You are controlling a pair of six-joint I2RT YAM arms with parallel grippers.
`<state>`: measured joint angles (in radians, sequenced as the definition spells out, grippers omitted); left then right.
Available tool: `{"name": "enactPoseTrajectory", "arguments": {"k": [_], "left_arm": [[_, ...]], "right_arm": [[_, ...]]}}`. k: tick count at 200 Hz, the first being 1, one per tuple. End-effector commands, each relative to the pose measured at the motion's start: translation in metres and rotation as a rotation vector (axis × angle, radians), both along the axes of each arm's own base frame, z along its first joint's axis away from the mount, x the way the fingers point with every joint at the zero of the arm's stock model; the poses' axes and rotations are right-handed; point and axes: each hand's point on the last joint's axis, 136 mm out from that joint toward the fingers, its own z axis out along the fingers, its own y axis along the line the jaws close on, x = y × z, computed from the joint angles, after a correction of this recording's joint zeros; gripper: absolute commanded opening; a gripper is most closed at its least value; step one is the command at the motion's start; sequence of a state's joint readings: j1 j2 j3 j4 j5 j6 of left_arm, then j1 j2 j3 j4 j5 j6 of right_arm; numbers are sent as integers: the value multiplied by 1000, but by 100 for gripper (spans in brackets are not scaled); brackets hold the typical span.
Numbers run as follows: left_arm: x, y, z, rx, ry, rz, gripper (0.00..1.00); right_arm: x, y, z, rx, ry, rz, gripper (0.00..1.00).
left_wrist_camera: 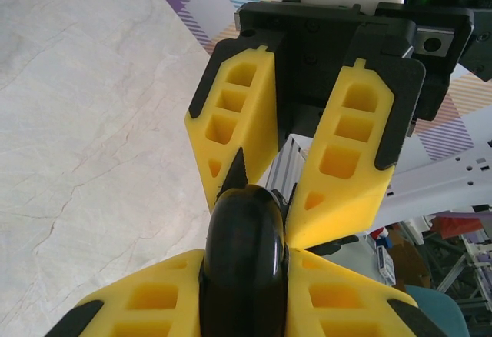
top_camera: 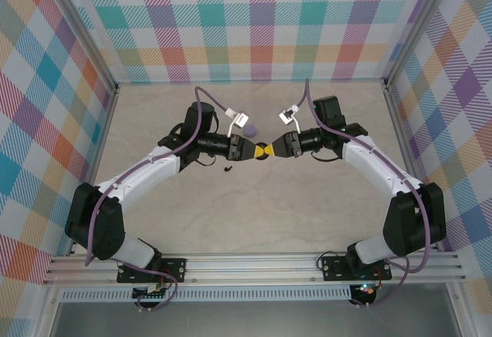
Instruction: Insert wireless bluetooth earbuds into charging case
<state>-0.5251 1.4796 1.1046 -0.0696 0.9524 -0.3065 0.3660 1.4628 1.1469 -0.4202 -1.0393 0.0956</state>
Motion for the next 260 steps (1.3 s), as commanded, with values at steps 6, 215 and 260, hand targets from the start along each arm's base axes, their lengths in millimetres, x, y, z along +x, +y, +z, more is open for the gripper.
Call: {"name": "enactPoseTrajectory", "arguments": {"k": [6, 215, 260], "left_arm": [[3, -1, 21, -36, -56, 8, 21], [15, 9, -21, 129, 7, 100, 13], [35, 8, -93, 287, 178, 174, 15]], "right_arm": [[0, 2, 15, 5, -63, -6, 26], [32, -26, -16, -213, -72, -240, 51], [53, -53, -83, -460, 52, -404, 54]]}}
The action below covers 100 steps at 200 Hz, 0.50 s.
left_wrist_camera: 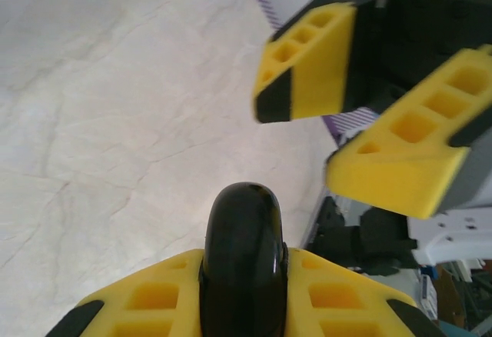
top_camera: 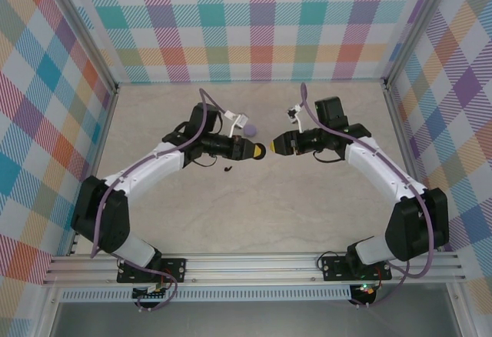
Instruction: Insert wireless bluetooth earbuds into charging case
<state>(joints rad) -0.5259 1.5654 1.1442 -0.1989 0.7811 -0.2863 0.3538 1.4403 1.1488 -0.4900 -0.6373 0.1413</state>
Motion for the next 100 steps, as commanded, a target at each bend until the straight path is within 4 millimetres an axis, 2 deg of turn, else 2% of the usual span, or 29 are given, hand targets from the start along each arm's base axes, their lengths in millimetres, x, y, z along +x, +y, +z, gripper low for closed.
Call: {"name": "enactPoseTrajectory", "arguments": {"k": [1, 16, 35, 73, 100], "left_arm": [[8, 2, -45, 109, 102, 47, 15], [10, -4, -69, 136, 149, 49, 16], [11, -13, -89, 155, 188, 40, 16], [17, -27, -120, 183, 237, 32, 18], [21, -32, -137, 193, 270, 29, 18]], "right_arm": [[12, -20, -41, -153, 81, -118, 54], [14, -24, -60, -186, 133, -150, 54], [13, -24, -79, -197, 190, -163, 53], [10, -26, -111, -222, 287, -192, 53], [10, -23, -124, -214, 335, -197, 53]]}}
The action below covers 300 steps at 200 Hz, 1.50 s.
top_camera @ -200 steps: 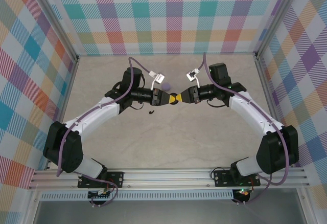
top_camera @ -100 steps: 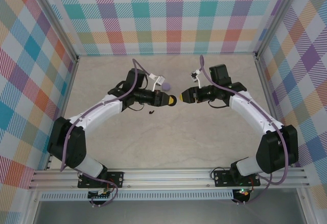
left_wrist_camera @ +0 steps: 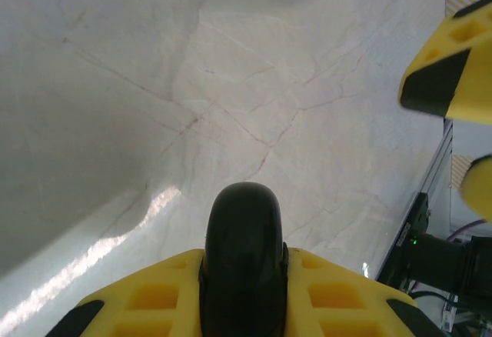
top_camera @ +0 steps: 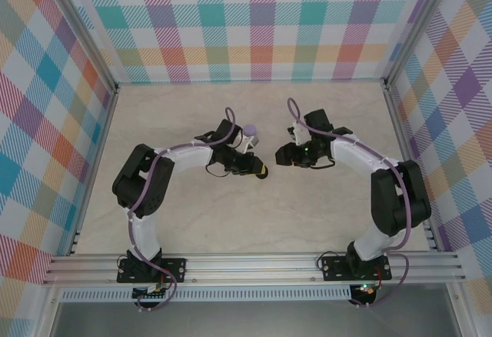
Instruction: Insert wireless bluetooth earbuds into charging case
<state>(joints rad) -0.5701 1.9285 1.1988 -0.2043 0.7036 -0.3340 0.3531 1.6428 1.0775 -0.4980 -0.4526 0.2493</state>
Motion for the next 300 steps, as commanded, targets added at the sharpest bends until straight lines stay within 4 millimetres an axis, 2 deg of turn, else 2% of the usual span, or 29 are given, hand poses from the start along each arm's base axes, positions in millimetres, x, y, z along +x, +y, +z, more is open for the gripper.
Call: {"name": "enactPoseTrajectory", "arguments": {"k": [1, 82, 142, 176, 221, 238, 254, 267, 300], "left_arm": [[8, -13, 1, -19, -6, -2, 18], [7, -10, -23, 24, 30, 3, 26], [5, -7, -24, 40, 30, -1, 35], [4, -6, -21, 43, 23, -7, 36], [3, -8, -22, 28, 32, -11, 36], [3, -9, -25, 27, 39, -9, 31], [4, -9, -26, 22, 43, -6, 22], [5, -10, -21, 12, 32, 1, 18], [8, -9, -7, -9, 4, 8, 17]], "right_arm": [[1, 1, -11, 10, 45, -30, 53], [0, 6, -30, 25, 116, -27, 52], [-1, 8, -32, 30, 125, -17, 52], [-2, 10, -34, 34, 134, -10, 52], [-2, 10, -36, 40, 143, -9, 52], [-3, 10, -37, 41, 144, -9, 51], [-3, 11, -35, 49, 140, -6, 51], [-2, 11, -33, 54, 124, -6, 51], [0, 11, -25, 72, 91, 4, 51]]}}
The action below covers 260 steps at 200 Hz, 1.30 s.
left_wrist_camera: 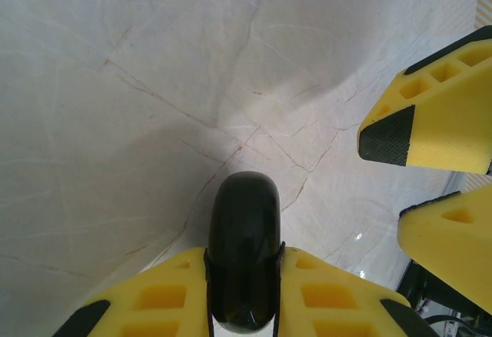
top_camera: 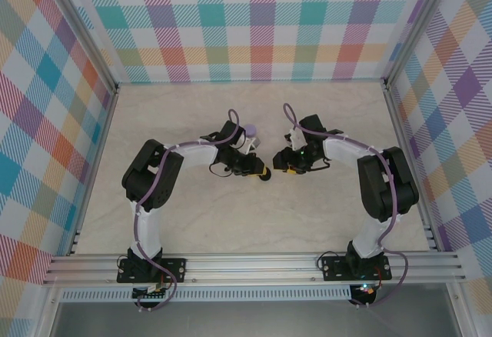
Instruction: Insert wireless bluetooth earbuds into charging case
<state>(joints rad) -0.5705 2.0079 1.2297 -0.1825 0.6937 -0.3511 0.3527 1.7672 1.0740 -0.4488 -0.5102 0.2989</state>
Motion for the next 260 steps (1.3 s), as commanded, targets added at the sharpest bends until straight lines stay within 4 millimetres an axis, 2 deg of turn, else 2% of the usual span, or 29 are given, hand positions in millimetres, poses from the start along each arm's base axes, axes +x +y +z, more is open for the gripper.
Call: {"name": "enactPoseTrajectory", "arguments": {"k": [1, 32, 67, 119, 158, 220, 260], "left_arm": [[0, -5, 16, -32, -28, -8, 17], [6, 4, 42, -91, -65, 11, 17], [3, 14, 90, -173, -144, -22, 17], [-24, 20, 169, -284, -319, -157, 18], [-44, 24, 197, -333, -346, -216, 18], [-57, 23, 214, -375, -371, -272, 18], [-62, 22, 222, -387, -388, -287, 18]], "right_arm": [[1, 2, 10, 47, -34, 18, 51], [3, -1, 28, 137, -76, 22, 51], [-5, 2, 72, 281, -183, 106, 56], [-32, 16, 155, 493, -355, 286, 61], [-47, 25, 188, 524, -419, 377, 62], [-56, 41, 199, 540, -417, 456, 60], [-54, 46, 191, 517, -392, 469, 58]]}}
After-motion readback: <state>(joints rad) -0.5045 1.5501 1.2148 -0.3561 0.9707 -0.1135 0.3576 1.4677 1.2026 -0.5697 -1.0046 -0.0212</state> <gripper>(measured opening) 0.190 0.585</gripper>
